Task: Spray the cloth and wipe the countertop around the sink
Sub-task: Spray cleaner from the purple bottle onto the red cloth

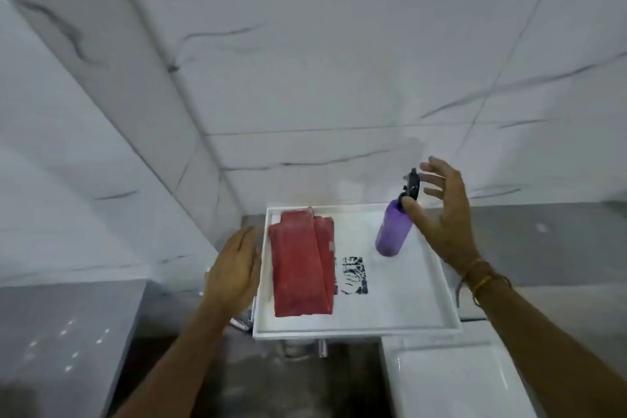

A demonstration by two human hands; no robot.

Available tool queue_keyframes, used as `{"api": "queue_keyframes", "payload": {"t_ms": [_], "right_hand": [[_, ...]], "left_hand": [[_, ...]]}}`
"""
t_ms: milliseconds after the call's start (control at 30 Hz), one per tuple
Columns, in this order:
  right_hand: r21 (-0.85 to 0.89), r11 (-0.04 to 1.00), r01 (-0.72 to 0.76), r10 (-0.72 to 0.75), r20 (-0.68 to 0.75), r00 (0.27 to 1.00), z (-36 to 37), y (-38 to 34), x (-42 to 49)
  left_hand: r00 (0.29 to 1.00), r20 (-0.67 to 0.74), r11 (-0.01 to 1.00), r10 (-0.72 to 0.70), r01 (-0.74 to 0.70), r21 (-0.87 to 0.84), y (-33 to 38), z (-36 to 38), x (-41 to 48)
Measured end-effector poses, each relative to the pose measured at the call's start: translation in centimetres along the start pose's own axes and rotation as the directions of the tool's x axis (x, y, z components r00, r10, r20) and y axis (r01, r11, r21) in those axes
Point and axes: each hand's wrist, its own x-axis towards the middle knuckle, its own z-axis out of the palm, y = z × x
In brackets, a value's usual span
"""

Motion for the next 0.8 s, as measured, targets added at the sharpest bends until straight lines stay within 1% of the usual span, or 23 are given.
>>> {"api": "queue_keyframes", "payload": {"t_ms": [67,100,133,200,333,467,533,633,700,800], "right_hand": [[0.035,0.996,-0.082,0.082,0.007,0.997,1.4,1.5,-0.1],[0.058,0.992,-0.116,0.116,0.003,0.993,2.1,2.0,-0.3],[0.08,0.984,-0.161,0.162,-0.017,0.987,3.0,2.4,-0.3],[0.116,0.977,-0.178,0.189,-0.085,0.978,4.4,3.0,0.0],[0.065,0.991,-0.119,0.129,-0.174,0.976,6.2,3.9,0.9],[0.043,0.998,-0.051,0.06,-0.243,0.968,6.9,4.2,1.1],[0.032,0.998,-0.053,0.059,-0.248,0.967,7.0,4.1,1.1],[0.082,0.989,-0.12,0.132,-0.165,0.977,6.5,3.3,1.4],[0.111,0.985,-0.131,0.141,-0.086,0.986,5.6,1.9,1.4],[0.12,0.987,-0.109,0.093,0.134,0.987,4.8,-1.3,-0.6]], "left_hand": [[0.998,-0.008,0.998,-0.064,0.064,0.03,-1.1,1.8,-0.4],[0.996,0.016,0.995,-0.089,0.088,0.045,-1.8,2.9,-0.5],[0.989,0.067,0.991,-0.128,0.126,0.044,-2.1,3.6,-0.7],[0.984,0.1,0.989,-0.145,0.14,0.051,-2.8,5.1,-0.4],[0.979,0.125,0.987,-0.16,0.156,0.047,-3.3,6.8,0.1],[0.984,0.094,0.988,-0.154,0.155,-0.007,-3.0,7.1,0.8],[0.984,0.084,0.987,-0.154,0.157,-0.027,-3.1,7.2,1.1],[0.985,0.067,0.986,-0.159,0.162,-0.044,-3.2,7.4,1.0],[0.987,0.046,0.986,-0.156,0.158,-0.043,-3.2,7.6,1.0],[0.985,0.04,0.985,-0.168,0.169,-0.041,-3.3,7.8,1.0]]}}
